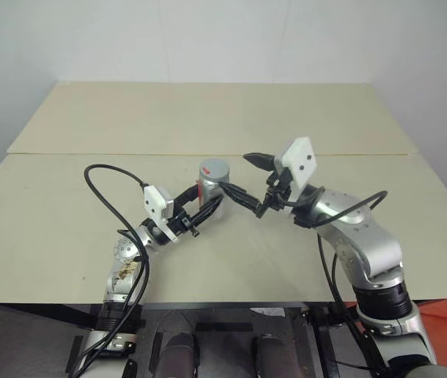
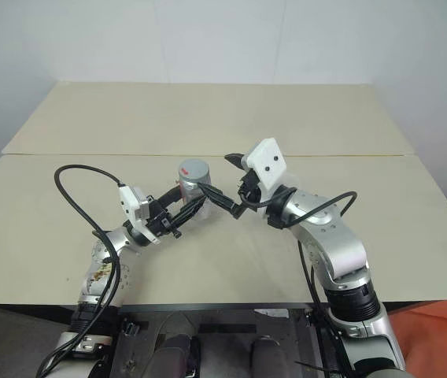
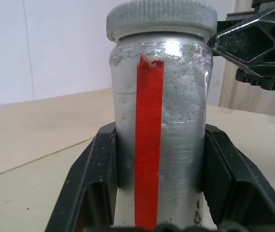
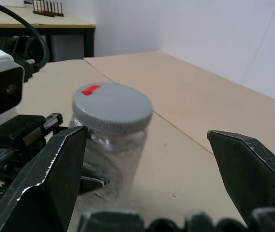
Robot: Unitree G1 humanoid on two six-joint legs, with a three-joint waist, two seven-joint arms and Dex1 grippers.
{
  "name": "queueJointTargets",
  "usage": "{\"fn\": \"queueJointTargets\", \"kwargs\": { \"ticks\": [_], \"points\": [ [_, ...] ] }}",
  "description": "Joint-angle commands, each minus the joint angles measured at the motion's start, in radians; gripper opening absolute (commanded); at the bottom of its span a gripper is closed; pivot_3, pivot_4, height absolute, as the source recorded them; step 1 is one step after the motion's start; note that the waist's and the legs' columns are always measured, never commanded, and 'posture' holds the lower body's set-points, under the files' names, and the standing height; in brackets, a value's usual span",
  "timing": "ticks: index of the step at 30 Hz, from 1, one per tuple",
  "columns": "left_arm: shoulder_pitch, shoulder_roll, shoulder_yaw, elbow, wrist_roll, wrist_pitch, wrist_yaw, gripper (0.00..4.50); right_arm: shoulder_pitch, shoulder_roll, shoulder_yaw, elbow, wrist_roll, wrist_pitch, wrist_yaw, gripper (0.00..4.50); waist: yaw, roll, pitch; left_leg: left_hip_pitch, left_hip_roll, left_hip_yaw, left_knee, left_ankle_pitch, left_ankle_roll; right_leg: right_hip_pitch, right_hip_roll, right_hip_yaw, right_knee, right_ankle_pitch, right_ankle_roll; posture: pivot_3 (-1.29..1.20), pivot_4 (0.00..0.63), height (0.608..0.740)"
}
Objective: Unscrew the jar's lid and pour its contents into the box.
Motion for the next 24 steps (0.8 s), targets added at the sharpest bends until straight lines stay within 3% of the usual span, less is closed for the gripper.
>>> {"fn": "queueJointTargets", "kwargs": {
  "ticks": [1,13,24],
  "points": [
    [-0.011,-0.002,0.006,-0.016,-0.020,-0.025,-0.009,1.99,0.007,-0.017,-0.042,-0.023,-0.001,-0.006,-0.009,4.50,0.000,0.000,0.000,0.000,0.000,0.000,0.000,0.000,0.000,0.000,0.000,0.000,0.000,0.000,0.000,0.00,0.150,0.740],
    [-0.014,0.004,-0.005,0.000,0.006,-0.043,-0.012,1.99,0.040,-0.073,-0.052,-0.126,0.124,0.080,0.078,4.50,-0.002,0.000,0.000,0.000,0.000,0.000,0.000,0.000,0.000,0.000,0.000,0.000,0.000,0.000,0.000,0.00,0.150,0.740],
    [-0.015,-0.007,-0.024,0.002,0.030,-0.065,0.006,1.99,-0.076,0.083,0.010,-0.104,0.105,0.160,-0.066,4.50,0.002,0.000,0.000,0.000,0.000,-0.001,0.000,0.000,0.000,0.000,0.000,0.000,0.000,0.000,0.000,0.00,0.150,0.740]
  ]
}}
